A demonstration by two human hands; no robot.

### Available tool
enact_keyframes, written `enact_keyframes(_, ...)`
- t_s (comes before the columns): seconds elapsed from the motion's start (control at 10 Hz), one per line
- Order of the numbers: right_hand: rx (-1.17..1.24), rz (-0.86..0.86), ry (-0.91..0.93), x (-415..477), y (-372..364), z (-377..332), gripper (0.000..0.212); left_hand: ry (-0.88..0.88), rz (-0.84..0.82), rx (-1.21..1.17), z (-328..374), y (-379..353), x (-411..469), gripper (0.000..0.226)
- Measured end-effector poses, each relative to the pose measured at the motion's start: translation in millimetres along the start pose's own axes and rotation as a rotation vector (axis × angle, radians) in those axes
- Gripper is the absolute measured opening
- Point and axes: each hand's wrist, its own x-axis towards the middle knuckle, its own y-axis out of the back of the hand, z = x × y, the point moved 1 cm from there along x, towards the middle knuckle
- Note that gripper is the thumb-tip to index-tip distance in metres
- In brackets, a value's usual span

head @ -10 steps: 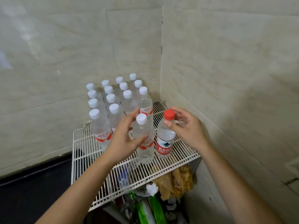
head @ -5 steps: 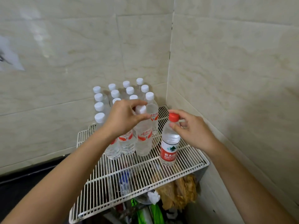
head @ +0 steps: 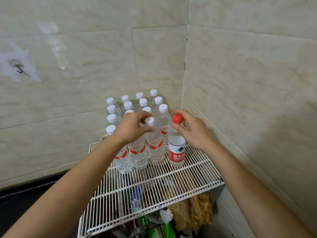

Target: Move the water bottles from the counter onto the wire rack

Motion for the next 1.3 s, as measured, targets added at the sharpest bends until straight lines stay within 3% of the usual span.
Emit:
enact_keyframes(0.2, -0.028, -0.1, 0.04, 20.9, -24.4, 5.0, 0.037, -0.001, 0.068, -0.015, 0.5, -2.9, -2.4, 0.048)
enact_keyframes(0.5, 0.041, 0.015, 0.065, 23.2, -35.0, 10.5, 0.037, 0.013, 0.091, 0.004, 3.3, -3.2, -5.0, 0.047)
enact_keyframes(0.9, 0.043, 0.026, 0.038, 20.9, -36.1, 13.2, 0.043, -0.124, 0.097, 0.133, 4.1, -8.1, -9.0, 0.043)
enact_keyframes(1.0, 0.033, 0.066, 0.044, 10.5, -40.6, 13.2, 0.053, -0.14, 0.063, 0.351, 9.0, -10.7, -19.6, 0.053)
enact_keyframes(1.1, 0.089, 0.128, -0.084, -10.1, -49.7, 15.8, 0.081, -0.167, 0.226, 0.39, 20.2, -28.4, -59.1, 0.053)
enact_keyframes(1.2, 0.118, 0.202, -0.115, -35.4, -55.4, 24.6, 0.083, -0.114, 0.144, 0.33, 21.3, -67.4, -113.8, 0.05)
enact_keyframes(1.3, 0.132, 0.244, -0.118, -42.0, -48.7, 29.2, 0.078, 0.11, -0.307, 0.311, 0.9, -106.9, -156.0, 0.068)
